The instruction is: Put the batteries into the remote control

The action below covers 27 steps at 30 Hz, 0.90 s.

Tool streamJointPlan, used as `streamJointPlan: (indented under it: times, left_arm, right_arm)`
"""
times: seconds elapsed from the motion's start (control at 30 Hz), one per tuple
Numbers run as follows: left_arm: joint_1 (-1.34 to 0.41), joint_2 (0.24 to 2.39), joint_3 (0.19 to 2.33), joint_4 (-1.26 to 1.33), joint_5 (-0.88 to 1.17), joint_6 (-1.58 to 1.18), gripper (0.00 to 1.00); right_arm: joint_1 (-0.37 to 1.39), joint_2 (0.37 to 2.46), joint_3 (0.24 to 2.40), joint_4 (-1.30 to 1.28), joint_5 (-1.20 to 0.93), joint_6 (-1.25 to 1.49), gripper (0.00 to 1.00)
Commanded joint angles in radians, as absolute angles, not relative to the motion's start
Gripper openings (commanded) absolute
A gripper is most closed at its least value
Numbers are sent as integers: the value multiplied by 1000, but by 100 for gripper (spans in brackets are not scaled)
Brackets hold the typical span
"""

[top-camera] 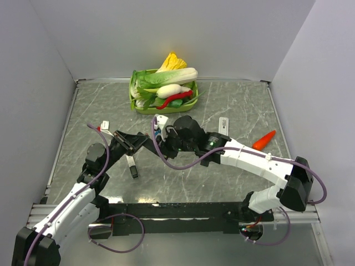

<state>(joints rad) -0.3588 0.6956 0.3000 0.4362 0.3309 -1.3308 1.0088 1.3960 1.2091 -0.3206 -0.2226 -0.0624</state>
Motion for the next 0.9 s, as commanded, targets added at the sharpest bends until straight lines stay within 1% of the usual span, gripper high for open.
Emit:
streamJointPlan:
  times: [0.0,0.03,0.27,0.43,0.6,0.73,0.87]
  left_arm:
    - [-362,658,333,612,307,-1466,1]
    - [-362,654,336,615,304,-1474,1]
    - [-362,644,345,666,305,-1526,1]
    - [-362,643,354,683,311,-1554,1]
    - [-362,629,364,664,304,-1557,1]
    - [-362,624,370,647,293,-1560,1]
    - [-362,621,368,638,281,-1562,1]
  right_arm:
    - [1008,1384,1123,-307,-170,-89,2]
    - [1009,1378,1091,-296,-161,-90,0]
    - [1008,1351,948,-158,-97,-107,0]
    - [1009,1324,824,-5,-75,-124,8]
    - [1020,1304,683,211,-67,-172,12]
    - [1057,1292,611,314,-60,-231,15]
    - [1103,1301,604,327,-23,-281,19]
